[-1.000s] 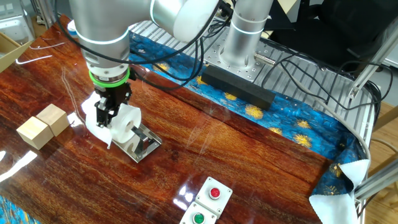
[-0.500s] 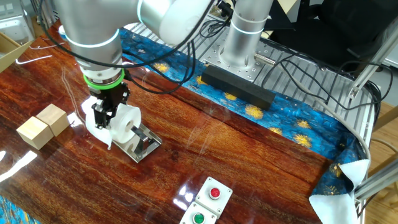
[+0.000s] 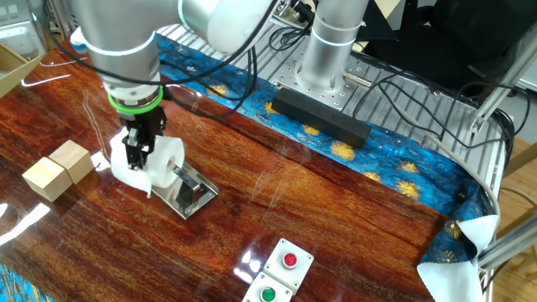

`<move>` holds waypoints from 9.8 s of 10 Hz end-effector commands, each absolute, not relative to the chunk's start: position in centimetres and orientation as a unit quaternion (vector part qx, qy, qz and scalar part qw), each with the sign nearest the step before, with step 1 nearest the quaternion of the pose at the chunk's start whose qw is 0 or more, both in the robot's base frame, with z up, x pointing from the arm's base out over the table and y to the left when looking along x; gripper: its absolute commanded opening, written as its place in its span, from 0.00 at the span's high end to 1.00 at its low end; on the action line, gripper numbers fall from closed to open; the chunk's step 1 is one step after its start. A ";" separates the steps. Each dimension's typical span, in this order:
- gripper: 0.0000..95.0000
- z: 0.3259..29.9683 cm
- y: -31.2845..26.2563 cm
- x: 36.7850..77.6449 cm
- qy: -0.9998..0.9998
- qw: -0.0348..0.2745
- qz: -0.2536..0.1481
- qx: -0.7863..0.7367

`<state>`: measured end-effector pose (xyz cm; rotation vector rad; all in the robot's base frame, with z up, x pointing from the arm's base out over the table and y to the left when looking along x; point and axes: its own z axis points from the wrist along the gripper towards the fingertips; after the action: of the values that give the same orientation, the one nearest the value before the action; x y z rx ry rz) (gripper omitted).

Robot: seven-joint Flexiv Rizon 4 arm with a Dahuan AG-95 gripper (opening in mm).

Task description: Take the roll of paper down from the shelf

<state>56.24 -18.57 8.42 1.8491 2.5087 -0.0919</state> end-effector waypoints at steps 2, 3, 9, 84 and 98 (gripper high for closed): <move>1.00 8.5 -19.0 56.3 0.800 0.013 -0.032 0.599; 1.00 8.5 -19.0 56.3 0.801 0.015 -0.033 0.597; 1.00 8.7 -19.8 57.1 0.744 0.033 -0.039 0.666; 1.00 9.4 -23.4 57.0 0.913 0.045 0.006 0.405; 1.00 9.4 -23.4 57.0 0.834 0.056 0.004 0.549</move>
<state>57.10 -23.38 9.22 1.5078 2.6443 0.0137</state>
